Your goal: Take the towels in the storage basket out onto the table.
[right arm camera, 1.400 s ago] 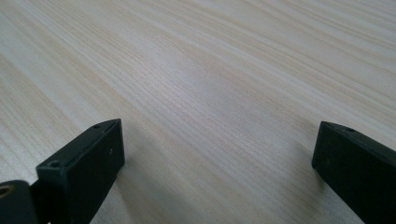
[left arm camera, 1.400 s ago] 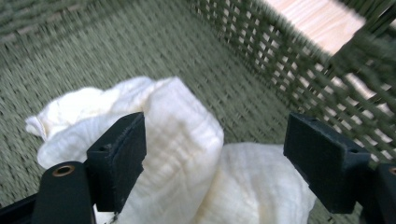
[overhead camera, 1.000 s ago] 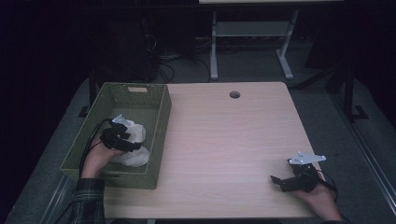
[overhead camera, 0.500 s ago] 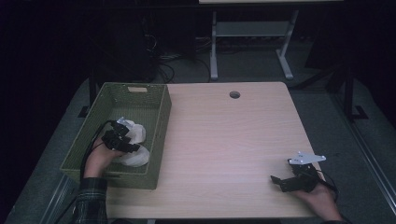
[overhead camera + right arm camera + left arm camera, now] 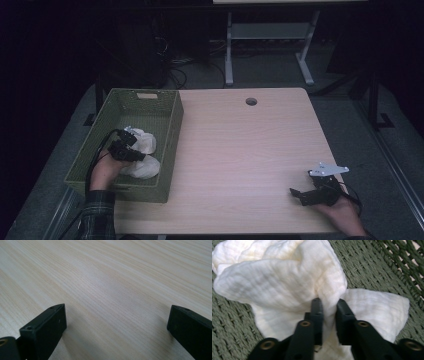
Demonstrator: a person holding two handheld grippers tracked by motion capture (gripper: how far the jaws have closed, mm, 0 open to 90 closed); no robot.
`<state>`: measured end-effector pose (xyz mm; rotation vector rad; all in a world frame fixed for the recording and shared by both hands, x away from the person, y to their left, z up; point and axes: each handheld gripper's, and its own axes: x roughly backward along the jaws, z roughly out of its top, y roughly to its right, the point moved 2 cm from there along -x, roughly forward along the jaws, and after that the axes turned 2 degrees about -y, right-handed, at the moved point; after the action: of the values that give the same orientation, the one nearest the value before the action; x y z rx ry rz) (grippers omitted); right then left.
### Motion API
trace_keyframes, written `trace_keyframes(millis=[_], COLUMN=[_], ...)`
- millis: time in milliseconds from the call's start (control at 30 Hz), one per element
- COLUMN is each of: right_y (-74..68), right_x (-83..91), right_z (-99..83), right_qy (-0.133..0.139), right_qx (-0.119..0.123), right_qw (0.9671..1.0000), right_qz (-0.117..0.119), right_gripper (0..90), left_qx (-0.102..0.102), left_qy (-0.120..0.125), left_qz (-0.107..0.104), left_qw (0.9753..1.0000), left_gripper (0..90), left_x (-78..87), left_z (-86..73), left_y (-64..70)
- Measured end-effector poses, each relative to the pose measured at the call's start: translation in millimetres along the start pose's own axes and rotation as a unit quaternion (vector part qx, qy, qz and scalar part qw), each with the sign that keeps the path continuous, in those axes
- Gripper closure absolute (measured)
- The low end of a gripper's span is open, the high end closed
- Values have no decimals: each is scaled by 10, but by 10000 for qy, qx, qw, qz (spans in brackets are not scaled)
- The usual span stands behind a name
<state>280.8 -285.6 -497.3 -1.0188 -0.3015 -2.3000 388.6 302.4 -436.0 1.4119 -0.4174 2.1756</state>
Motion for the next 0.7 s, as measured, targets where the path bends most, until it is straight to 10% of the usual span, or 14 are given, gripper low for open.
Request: trace_keyframes(millis=[433, 700], right_y=[1, 0], right_x=[0, 0], right_z=[0, 0], right_qy=[0, 0], right_qx=[0, -1], right_qw=[10000, 10000], right_qz=[0, 0], right_gripper=[20, 20], left_qx=[218, 291], left_qy=[932, 1691], left_qz=[-194, -294], left_qw=[9952, 9847], left_gripper=[825, 829], left_x=[289, 585], left_z=[40, 88], left_y=[-51, -48])
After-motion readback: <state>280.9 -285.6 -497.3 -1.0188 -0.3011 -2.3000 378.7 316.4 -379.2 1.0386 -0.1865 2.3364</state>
